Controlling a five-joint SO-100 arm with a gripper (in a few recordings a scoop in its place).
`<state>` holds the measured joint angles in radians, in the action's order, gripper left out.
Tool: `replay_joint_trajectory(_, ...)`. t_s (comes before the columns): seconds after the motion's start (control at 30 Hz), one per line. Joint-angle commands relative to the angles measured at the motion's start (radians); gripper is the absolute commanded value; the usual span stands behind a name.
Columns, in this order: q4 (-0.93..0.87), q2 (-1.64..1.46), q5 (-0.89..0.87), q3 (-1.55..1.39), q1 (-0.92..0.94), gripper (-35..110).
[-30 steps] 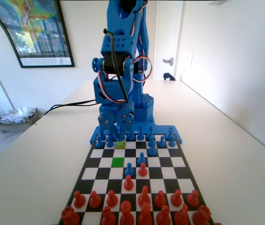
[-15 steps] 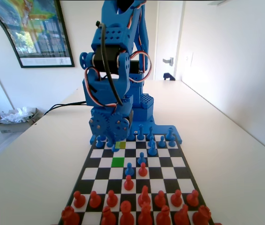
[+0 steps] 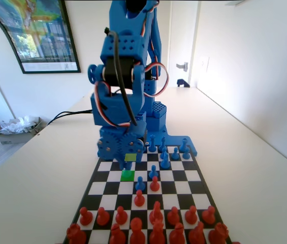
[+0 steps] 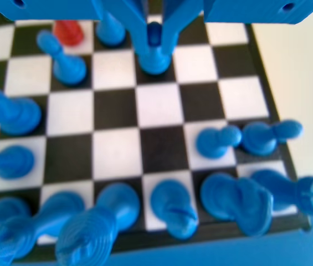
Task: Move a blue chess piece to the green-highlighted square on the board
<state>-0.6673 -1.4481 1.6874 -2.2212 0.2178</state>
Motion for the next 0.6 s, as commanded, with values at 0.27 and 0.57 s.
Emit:
replay_joint_trajectory(0.27,-0.002,-0.021,0.021,-0.003,0.021,1)
replay_joint_trajectory(0.57,0.002,-0.021,0.023,0.002,0.029,7)
